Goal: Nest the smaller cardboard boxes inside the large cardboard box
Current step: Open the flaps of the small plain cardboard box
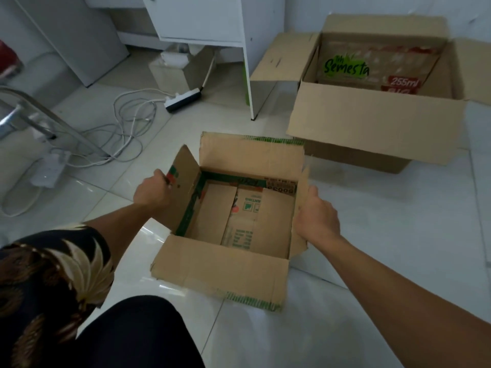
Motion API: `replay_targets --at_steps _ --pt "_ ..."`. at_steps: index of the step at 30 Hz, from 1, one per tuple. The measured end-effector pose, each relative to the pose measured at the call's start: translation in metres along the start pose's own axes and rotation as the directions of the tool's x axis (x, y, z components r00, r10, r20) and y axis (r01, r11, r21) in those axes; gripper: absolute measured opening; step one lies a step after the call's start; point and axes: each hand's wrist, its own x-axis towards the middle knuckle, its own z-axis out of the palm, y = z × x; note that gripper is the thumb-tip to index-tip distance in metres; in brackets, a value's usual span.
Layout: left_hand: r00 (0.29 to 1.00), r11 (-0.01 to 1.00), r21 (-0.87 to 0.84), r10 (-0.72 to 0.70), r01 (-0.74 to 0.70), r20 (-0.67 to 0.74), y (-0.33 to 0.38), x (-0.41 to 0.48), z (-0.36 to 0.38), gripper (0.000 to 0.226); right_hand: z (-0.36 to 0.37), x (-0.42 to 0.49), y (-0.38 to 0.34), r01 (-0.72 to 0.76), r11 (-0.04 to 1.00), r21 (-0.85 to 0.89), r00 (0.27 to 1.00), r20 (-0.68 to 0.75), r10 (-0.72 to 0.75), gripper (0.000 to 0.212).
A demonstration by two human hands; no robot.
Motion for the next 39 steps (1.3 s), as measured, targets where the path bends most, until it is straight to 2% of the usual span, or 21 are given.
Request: replay_targets --at_steps 4,10,15,19,22,27,31,33,35,39 --pt "0.999 0.999 0.044 -0.027 0.029 -0.042 0.000 -0.016 -0.022 0.017 -0.003 -0.008 -0.032 0.090 0.995 -0.042 0.993 0.079 -0.086 0.039" --pt "0.992 0.993 0.098 -0.051 0.062 -0.114 -0.018 -0.024 -0.070 0.015 -0.020 -0.002 -0.078 0.194 0.979 -0.058 0.971 0.155 -0.183 0.043" --pt "0.987 0.986 0.156 -0.031 0.056 -0.161 -0.018 -0.008 -0.124 0.013 -0.060 0.025 -0.112 0.249 0.968 -0.040 0.958 0.160 -0.240 0.035" --pt "0.987 0.974 0.220 -0.018 0.054 -0.159 0.004 0.002 -0.182 0.017 -0.114 0.040 -0.137 0.281 0.957 -0.068 0.953 0.136 -0.270 0.018" --pt "0.986 0.971 0.240 0.020 0.021 -0.166 0.034 0.004 -0.223 0.023 -0.158 0.042 -0.146 0.264 0.962 -0.062 0.959 0.126 -0.255 0.010" --pt "0.980 0.975 0.222 0.065 -0.022 -0.187 0.098 0.000 -0.276 0.029 -0.232 0.041 -0.142 0.218 0.974 -0.062 0.974 0.074 -0.214 0.018" --pt "0.965 0.974 0.188 0.164 -0.125 -0.205 0.152 0.008 -0.299 0.024 -0.286 0.050 -0.124 0.165 0.984 -0.061 0.985 -0.035 -0.167 0.019" --pt "0.958 0.971 0.163 0.208 -0.177 -0.196 0.180 0.015 -0.302 0.021 -0.313 0.054 -0.112 0.133 0.981 -0.140 0.988 -0.066 -0.143 0.020" --pt "0.948 0.962 0.128 0.262 -0.242 -0.179 0.211 0.024 -0.303 0.018 -0.340 0.059 -0.098 0.080 0.970 -0.230 0.990 -0.093 -0.104 0.021" --pt "0.915 0.931 0.022 0.362 -0.364 -0.180 0.278 0.049 -0.300 0.013 -0.383 0.073 -0.069 -0.073 0.968 -0.242 0.987 -0.158 0.035 0.017"
